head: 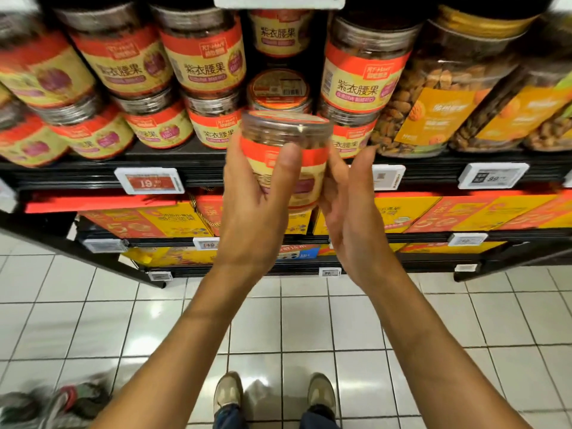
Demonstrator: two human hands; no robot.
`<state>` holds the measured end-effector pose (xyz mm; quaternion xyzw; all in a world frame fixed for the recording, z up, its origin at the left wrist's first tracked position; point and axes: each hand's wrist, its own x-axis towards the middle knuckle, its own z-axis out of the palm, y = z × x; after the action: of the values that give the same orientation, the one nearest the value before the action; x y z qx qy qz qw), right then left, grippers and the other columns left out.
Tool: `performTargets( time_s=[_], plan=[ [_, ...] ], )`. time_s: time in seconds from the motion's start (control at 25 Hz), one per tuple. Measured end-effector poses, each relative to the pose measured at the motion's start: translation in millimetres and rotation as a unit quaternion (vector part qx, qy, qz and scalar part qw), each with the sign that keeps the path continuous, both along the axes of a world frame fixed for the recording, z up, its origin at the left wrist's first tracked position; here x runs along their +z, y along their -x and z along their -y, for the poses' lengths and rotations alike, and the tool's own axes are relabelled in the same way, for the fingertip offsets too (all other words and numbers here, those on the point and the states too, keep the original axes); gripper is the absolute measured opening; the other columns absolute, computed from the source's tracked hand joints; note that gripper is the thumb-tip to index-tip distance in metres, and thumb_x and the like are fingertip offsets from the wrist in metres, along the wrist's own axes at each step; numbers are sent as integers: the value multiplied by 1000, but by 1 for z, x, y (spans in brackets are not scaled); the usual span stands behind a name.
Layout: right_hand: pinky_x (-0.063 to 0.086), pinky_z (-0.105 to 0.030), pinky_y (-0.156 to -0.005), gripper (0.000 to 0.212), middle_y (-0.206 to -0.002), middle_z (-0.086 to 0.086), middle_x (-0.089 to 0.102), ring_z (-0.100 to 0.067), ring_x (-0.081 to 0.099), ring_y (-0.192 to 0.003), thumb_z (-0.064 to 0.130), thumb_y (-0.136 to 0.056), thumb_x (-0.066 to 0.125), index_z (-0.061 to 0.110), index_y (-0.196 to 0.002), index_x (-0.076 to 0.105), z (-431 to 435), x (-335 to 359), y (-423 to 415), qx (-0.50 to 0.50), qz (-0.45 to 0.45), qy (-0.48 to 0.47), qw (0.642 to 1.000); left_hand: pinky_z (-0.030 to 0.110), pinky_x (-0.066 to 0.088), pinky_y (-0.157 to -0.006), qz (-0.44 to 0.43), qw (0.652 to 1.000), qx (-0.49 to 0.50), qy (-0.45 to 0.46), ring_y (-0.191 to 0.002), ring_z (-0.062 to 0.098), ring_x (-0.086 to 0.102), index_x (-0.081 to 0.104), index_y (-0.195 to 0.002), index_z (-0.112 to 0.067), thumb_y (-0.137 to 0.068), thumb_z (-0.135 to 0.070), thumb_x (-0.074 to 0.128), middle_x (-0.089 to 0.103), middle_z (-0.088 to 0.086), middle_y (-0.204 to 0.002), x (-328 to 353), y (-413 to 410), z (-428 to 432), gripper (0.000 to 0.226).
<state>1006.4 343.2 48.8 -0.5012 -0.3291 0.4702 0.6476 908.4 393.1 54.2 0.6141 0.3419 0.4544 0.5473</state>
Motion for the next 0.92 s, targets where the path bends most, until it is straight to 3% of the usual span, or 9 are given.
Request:
performTargets(
  time_s=[0.16,0.24,0.32,0.44,0.52,0.6,0.72,0.84,0.92],
  plan=[
    [42,-19,-100,53,-114,15,64,2,56,-114,54,-86,18,29,-111,58,0,15,3,-69,57,-12,996,24,53,-82,42,993,104,-27,-94,-2,62,43,-123,-9,-80,-51,51,62,-13,-98,1,-2,-21,61],
    [47,-22,-96,47,-109,6,68,-4,61,-107,48,-89,25,24,-100,65,3,16,5,-149,106,-9,983,15,52,-73,72,989,120,-50,-88,-7,61,41,-122,-7,-80,-49,49,60,-14,-97,0,-1,-25,61],
    [47,-23,-95,48,-114,0,67,-8,60,-111,49,-90,30,21,-108,64,4,15,12,-138,122,-38,982,9,48,-68,93,988,107,-69,-83,-11,59,35,-116,-10,-80,-46,50,57,-13,-96,5,-5,-30,54],
    [43,-28,-103,52,-124,-4,62,-11,54,-121,47,-88,33,15,-119,59,-4,17,12,-136,115,-77,981,20,45,-85,67,991,94,-72,-96,-3,55,32,-112,-15,-78,-52,48,55,-5,-106,15,-14,-41,52],
    [39,-34,-108,44,-130,-4,59,-10,50,-126,43,-92,33,18,-121,56,-20,18,4,-124,115,-85,982,25,33,-102,-51,983,152,-90,-112,9,40,38,-117,-14,-81,-58,42,41,3,-117,21,-22,-54,57],
    [31,-37,-113,49,-139,-4,51,-11,41,-134,40,-92,29,17,-129,51,-36,18,-2,-107,176,-63,977,24,25,-108,-134,977,147,-75,-110,9,33,46,-114,-9,-84,-55,35,34,6,-113,22,-24,-68,57],
    [32,-40,-112,57,-140,-6,48,-14,40,-134,44,-92,29,10,-133,49,-49,10,-7,-129,245,-38,960,5,31,-95,-70,990,92,-74,-99,-15,42,45,-127,-2,-90,-44,32,43,1,-113,10,-16,-71,58],
    [36,-40,-109,56,-134,-7,54,-15,46,-129,44,-91,30,8,-127,54,-54,5,-9,-154,244,-60,956,31,38,-107,-31,989,97,-110,-122,8,48,45,-135,-9,-95,-34,34,48,-6,-123,-6,-4,-65,49],
    [35,-39,-110,53,-135,-8,54,-14,45,-129,39,-92,30,8,-127,55,-59,4,-10,-155,240,-54,957,34,37,-108,-43,987,96,-119,-124,11,48,49,-133,-10,-96,-32,33,49,-3,-125,-9,-5,-68,46]
  ],
)
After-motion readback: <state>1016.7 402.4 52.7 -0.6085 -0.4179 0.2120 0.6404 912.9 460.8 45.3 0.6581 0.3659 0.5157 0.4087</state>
